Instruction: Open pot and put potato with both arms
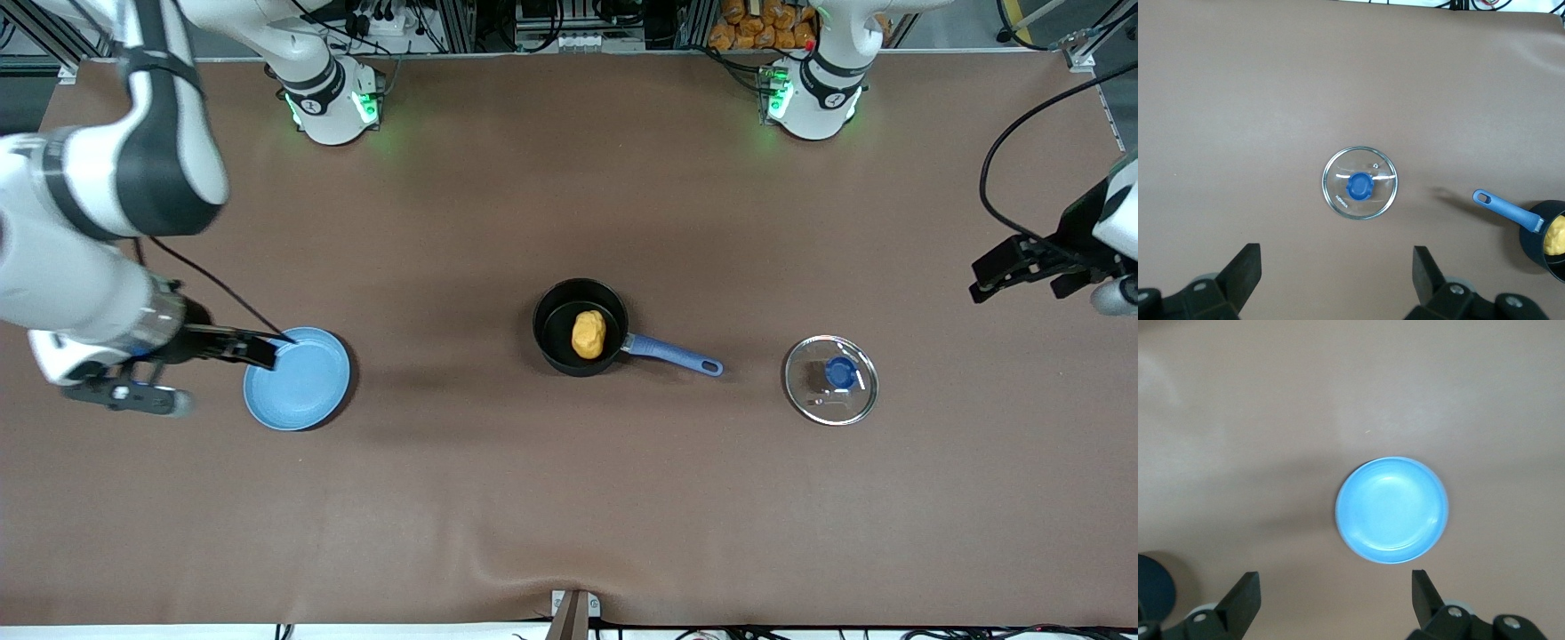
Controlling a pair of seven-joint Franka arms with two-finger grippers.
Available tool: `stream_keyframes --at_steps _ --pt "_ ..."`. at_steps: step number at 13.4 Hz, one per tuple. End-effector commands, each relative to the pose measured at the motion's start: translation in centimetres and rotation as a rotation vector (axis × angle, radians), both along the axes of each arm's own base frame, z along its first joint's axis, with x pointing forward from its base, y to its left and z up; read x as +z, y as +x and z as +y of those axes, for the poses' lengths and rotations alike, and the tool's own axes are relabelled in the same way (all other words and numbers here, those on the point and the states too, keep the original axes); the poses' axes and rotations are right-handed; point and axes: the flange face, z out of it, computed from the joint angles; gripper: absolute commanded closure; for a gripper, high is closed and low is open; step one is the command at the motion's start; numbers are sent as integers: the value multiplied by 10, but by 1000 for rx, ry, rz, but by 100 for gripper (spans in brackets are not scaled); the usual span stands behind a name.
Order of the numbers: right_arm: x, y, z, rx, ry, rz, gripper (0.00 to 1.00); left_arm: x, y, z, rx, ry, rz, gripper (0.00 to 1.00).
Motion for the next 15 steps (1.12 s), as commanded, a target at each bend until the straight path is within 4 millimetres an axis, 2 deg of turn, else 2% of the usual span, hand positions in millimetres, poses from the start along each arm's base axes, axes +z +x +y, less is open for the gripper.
stream_keyframes --at_steps 1,3,6,11,15 --pt "14 -12 -47 56 2 -11 0 34 -24 1 9 54 -28 0" --pt "26 -18 -73 71 7 -28 0 45 -40 -9 6 58 -8 0" --pt "45 -41 -85 57 19 -49 0 58 -58 -5 -3 38 12 0" --pt "76 -91 -88 66 1 -75 0 47 -80 -31 -48 3 96 0" --pt "88 -124 -88 74 -7 -111 0 29 -86 -33 -63 6 121 0"
